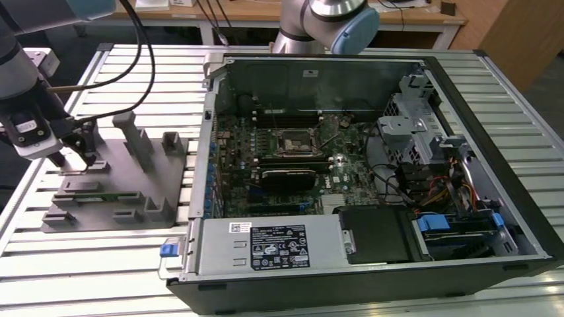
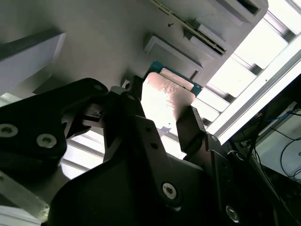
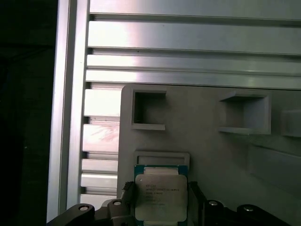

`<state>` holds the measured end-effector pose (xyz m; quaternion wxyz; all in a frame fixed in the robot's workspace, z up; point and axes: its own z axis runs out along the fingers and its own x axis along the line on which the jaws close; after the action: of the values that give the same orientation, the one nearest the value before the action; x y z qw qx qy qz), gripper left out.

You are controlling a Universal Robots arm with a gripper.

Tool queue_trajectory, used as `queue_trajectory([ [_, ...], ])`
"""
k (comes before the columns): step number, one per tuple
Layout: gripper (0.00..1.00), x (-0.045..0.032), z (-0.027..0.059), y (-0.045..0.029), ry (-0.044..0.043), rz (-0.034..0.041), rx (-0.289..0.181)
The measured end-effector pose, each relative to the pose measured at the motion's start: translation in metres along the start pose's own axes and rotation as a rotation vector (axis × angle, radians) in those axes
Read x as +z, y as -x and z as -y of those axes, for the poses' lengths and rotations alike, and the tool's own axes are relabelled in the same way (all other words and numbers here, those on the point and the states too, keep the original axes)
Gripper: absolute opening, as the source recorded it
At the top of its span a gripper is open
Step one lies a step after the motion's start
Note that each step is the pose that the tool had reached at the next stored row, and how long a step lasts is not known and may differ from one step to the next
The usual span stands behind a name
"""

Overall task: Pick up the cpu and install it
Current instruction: 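Pick up the cpu and move it towards the insertion slot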

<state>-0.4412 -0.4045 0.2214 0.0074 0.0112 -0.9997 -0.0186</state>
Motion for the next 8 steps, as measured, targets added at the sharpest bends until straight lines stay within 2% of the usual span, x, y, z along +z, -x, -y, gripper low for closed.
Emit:
queue_trajectory([
  [8, 0.54, -0.0059, -0.0003, -0.0001, 0.0, 0.0001, 0.0],
])
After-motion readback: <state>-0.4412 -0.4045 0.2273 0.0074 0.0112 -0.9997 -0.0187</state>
